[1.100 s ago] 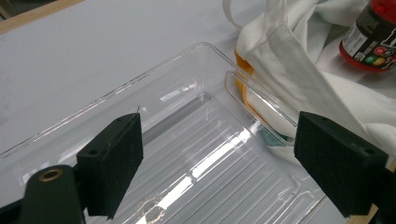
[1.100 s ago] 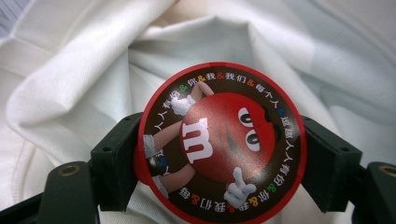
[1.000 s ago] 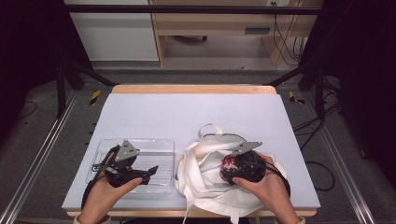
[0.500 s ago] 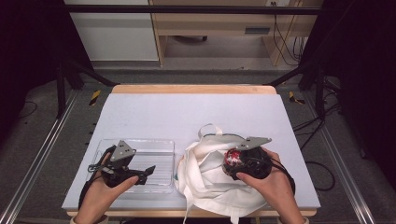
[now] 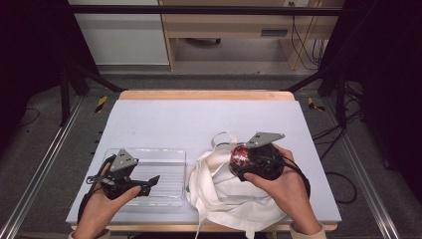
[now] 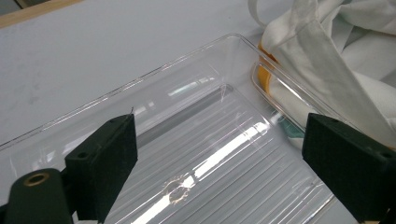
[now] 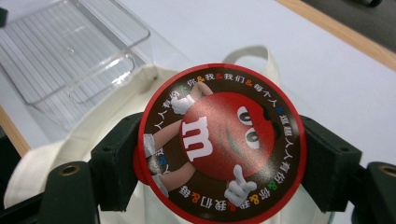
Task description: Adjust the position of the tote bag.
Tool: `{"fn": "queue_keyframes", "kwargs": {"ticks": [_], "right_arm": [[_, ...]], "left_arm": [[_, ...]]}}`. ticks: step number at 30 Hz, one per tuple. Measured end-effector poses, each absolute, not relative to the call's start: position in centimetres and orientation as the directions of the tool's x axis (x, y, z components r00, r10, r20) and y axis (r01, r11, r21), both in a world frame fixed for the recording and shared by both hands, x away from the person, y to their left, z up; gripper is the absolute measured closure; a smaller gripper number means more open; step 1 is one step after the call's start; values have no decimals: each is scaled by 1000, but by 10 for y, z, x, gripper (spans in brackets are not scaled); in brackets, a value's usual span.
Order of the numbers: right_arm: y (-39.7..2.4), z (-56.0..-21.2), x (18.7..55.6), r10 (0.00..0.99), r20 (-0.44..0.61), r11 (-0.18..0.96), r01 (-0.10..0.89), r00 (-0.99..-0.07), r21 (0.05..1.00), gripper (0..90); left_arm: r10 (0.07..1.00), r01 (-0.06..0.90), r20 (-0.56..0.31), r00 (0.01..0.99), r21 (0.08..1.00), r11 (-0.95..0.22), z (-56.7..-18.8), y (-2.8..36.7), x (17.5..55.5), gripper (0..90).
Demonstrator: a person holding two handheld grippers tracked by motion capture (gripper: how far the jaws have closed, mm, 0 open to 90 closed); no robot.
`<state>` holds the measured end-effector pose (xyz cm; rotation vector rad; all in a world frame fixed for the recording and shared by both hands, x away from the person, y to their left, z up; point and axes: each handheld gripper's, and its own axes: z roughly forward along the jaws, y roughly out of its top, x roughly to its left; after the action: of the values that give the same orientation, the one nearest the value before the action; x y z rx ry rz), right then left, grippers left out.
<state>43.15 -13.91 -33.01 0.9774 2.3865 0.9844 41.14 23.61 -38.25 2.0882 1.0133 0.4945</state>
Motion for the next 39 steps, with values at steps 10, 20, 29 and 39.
{"fn": "queue_keyframes", "kwargs": {"ticks": [10,20,29,39], "right_arm": [[-106,-323,443,687,-76,535,433,-723,725,247],[-86,-323,456,672,-60,545,438,-738,715,247],[-76,-320,460,658,-67,552,420,-750,720,246],[-68,-313,460,640,-66,559,405,-766,724,247]], "left_arm": [[792,507,16,611,761,-406,-385,237,412,104],[804,504,14,595,772,-386,-380,247,413,104],[820,515,26,572,766,-384,-384,253,413,104],[848,519,42,529,774,-362,-381,269,413,103]]}}
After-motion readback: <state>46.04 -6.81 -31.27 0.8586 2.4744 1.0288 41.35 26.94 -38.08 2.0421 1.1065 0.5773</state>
